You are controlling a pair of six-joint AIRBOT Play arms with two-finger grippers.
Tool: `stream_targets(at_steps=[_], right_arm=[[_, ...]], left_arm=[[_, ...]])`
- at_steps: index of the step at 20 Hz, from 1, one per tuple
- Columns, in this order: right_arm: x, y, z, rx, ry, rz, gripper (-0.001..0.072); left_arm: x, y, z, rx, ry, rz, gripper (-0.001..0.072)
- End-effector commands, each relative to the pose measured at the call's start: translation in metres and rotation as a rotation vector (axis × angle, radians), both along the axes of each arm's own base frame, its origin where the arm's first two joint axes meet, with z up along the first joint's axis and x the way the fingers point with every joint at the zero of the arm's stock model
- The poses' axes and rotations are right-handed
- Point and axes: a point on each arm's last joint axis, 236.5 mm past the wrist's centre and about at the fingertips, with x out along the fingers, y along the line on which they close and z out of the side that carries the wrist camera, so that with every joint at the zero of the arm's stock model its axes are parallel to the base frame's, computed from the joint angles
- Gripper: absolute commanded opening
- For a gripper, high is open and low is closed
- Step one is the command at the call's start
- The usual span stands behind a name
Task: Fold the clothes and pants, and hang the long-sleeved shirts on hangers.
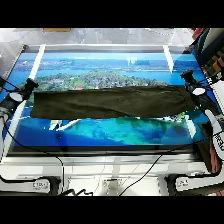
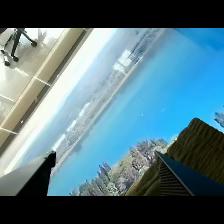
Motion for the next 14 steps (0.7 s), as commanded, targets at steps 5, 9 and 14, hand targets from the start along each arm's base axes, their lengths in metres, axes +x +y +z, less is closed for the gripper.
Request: stream_targets(at_steps=[5, 9, 14], right_arm=[[-0.002, 0.008, 0.007, -0.082, 0.032, 0.075, 0.0691], [-0.002, 0.011, 0.004, -0.075, 0.043, 0.087, 0.0691], [-0.004, 0.021, -0.005, -0.05, 0.077, 0.127, 0.0689]], left_arm=[[-0.099, 0.022, -0.017, -0.081, 0.357, -0.059, 0.058], [-0.174, 0.001, -0.077, -0.309, 0.667, -0.107, 0.0711], [-0.175, -0.021, -0.12, -0.41, 0.64, -0.08, 0.0679]])
